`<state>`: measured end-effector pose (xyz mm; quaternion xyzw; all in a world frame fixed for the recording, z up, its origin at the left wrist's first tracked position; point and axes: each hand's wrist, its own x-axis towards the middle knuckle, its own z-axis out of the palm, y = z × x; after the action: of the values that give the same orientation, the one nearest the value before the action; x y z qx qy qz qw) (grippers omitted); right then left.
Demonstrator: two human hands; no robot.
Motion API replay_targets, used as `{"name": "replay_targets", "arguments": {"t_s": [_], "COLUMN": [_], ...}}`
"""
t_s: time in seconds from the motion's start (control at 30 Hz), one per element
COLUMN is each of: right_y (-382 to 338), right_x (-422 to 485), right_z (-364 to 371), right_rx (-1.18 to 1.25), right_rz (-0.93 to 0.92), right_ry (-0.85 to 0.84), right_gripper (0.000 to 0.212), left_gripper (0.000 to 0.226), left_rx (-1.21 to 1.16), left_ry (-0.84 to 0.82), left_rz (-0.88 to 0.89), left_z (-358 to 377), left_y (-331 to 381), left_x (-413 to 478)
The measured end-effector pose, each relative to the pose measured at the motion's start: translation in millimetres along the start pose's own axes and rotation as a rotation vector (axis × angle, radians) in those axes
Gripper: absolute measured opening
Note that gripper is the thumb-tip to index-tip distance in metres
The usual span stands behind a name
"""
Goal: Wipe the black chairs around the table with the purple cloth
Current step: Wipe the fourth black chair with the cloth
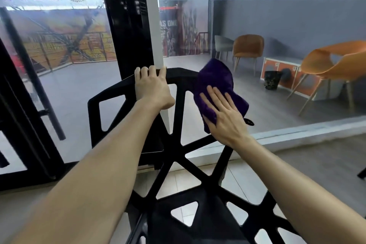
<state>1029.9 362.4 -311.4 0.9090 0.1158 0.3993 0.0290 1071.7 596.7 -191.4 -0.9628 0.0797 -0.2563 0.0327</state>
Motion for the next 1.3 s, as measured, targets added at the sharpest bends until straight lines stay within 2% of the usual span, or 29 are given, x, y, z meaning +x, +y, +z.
{"name": "replay_targets", "arguments": {"t_s": [0.2, 0.4, 0.6, 0.73, 0.9, 1.03, 1.1, 1.17, 1.2, 1.3], "right_y": [-31, -4, -40, -2, 13, 3, -13, -42, -55, -82], "right_x": [18, -28, 81, 27, -17, -83, -78, -38, -11, 58], "right_z": [16, 14, -4, 5, 11, 16, 9, -6, -14, -12], "right_rx": [-0.037, -0.054, -0.022, 0.024, 0.162, 0.159, 0.329, 0.592, 0.668, 0.656], "right_rz": [0.097, 0.077, -0.01, 0.059, 0.156, 0.052, 0.165, 0.369, 0.412, 0.348], "right_ry": [0.018, -0.028, 0.044, 0.107, 0.053, -0.049, -0.018, 0.083, 0.15, 0.187], "right_gripper": [0.078, 0.085, 0.077, 0.069, 0.068, 0.065, 0.061, 0.058, 0.058, 0.061], "left_gripper": [0.118, 0.116, 0.117, 0.117, 0.116, 0.116, 0.117, 0.118, 0.117, 0.117], "left_rx": [0.101, 0.071, 0.07, 0.067, 0.055, 0.041, 0.053, 0.056, 0.054, 0.04], "left_ry": [0.019, 0.038, 0.057, 0.074, 0.075, 0.055, 0.05, 0.057, 0.065, 0.059], "left_rz": [-0.05, -0.043, -0.04, -0.034, -0.027, -0.032, -0.031, -0.029, -0.029, -0.001], "left_z": [9, 10, 16, 20, 19, 13, 14, 15, 15, 16], "left_y": [10, 5, 2, 2, 0, 0, 1, 1, 0, -7], "left_x": [-2, 1, 2, 2, 2, 1, -1, -1, -1, 1]}}
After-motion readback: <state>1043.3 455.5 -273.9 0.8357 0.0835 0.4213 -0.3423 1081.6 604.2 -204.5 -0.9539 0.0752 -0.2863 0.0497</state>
